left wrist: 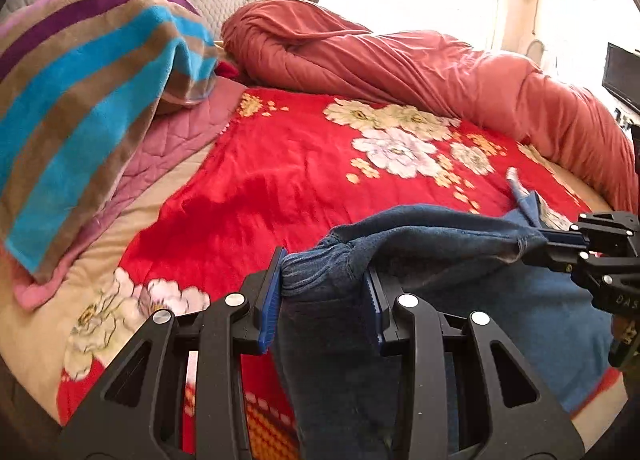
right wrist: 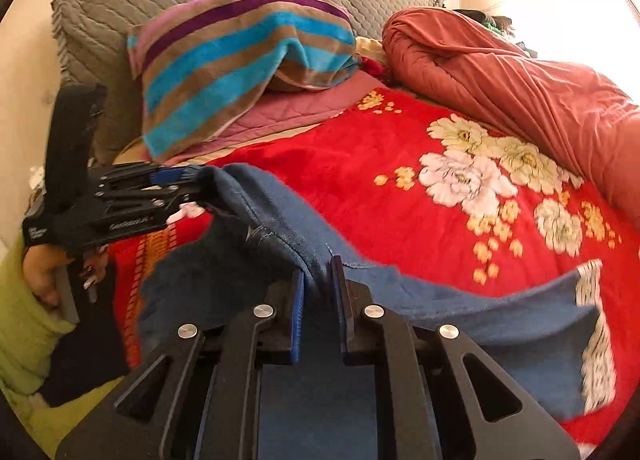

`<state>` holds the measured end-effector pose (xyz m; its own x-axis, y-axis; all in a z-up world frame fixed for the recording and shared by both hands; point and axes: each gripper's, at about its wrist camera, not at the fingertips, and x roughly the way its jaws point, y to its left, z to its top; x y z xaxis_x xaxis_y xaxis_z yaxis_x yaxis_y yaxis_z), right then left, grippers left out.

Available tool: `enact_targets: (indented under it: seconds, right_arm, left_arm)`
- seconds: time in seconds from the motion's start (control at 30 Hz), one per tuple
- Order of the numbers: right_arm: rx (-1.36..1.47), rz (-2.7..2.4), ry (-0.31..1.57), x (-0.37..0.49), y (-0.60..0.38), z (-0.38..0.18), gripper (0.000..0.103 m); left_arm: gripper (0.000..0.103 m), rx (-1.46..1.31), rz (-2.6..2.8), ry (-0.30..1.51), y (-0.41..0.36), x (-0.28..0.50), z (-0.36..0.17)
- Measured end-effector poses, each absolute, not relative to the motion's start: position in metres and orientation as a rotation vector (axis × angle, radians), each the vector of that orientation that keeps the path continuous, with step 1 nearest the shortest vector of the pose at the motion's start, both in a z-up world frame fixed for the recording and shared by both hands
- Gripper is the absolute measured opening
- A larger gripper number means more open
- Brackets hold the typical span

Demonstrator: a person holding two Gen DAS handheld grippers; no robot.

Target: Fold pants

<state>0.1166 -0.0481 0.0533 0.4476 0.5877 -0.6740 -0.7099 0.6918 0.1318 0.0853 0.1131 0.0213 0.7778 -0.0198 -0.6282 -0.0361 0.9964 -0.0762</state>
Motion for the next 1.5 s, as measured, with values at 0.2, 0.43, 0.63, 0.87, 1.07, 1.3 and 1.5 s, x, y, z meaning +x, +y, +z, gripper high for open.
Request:
enact_targets:
  seconds: [0.2, 0.43, 0.63, 0.87, 1.07, 1.3, 1.5]
  right_arm:
    - [-0.224, 0.829, 0.76, 0.072, -0.056, 0.053, 0.012]
    - [-0.216, 0.89, 0.807, 0.03, -0.058, 0.044, 0.011]
    - [-0.24, 0.932, 0.858, 0.008, -0.046, 0.029, 0.012]
    - [-0.199, 0.907, 0.929, 0.007, -0.037, 0.012, 0.012]
    - [-0.214, 0.914, 0.952, 0.002, -0.035, 0.01, 0.012]
    - [-0.193, 0.908, 0.984, 0.003, -0.038, 0.003, 0.012]
    - [-0.176, 0.911, 0.995, 0.001, -0.037, 0.0, 0.013]
  left_arm:
    - [0.027, -0.113, -0.057, 0.712, 0.105, 0.055, 0.02]
    - [0.027, -0.1, -0.075, 0.763, 0.098, 0.029, 0.011]
    - [0.028, -0.089, -0.055, 0.807, 0.099, 0.017, 0.001]
    - [0.038, -0.157, -0.042, 0.869, 0.115, 0.012, -0.013]
    - [0.046, -0.202, -0.04, 0.892, 0.126, -0.003, -0.016]
    - [0.037, -0.222, -0.079, 0.87, 0.122, -0.019, -0.006]
    - [0.028, -0.206, -0.125, 0.784, 0.096, -0.03, 0.025]
